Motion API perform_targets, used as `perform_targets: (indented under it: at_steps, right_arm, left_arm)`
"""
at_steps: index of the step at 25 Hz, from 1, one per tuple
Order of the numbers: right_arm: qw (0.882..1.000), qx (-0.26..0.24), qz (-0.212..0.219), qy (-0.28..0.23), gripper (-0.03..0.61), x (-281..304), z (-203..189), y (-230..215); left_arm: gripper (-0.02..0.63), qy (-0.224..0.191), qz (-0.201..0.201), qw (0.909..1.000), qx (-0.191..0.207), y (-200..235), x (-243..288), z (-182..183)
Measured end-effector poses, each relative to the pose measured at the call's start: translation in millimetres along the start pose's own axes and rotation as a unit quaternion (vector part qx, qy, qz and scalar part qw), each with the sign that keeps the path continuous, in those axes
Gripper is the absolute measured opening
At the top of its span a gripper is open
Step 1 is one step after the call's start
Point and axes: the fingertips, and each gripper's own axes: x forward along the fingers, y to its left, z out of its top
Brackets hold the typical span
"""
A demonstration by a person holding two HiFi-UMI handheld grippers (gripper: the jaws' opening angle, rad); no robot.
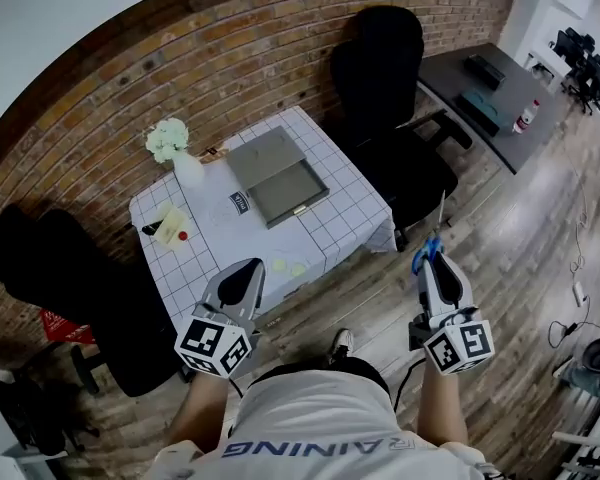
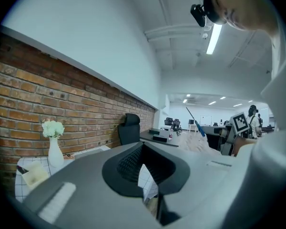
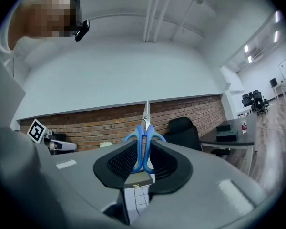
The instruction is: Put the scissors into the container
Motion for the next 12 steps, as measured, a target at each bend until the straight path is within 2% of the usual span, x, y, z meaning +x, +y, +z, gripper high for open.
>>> perform_targets:
  at_steps: [5,12]
  right_arm:
    - [1.0,0.005,0.022,0.01,0.101,29,2,-49]
    - [0.998,0.024,0.06,0.028,0.101,70,-10,-84]
  left_arm:
    - [0.0,-0.003,0.023,0.9997,-0.002,-16,47,3]
    - [0.0,0.013,0.067,0.9976,-0.004,-17,75,0]
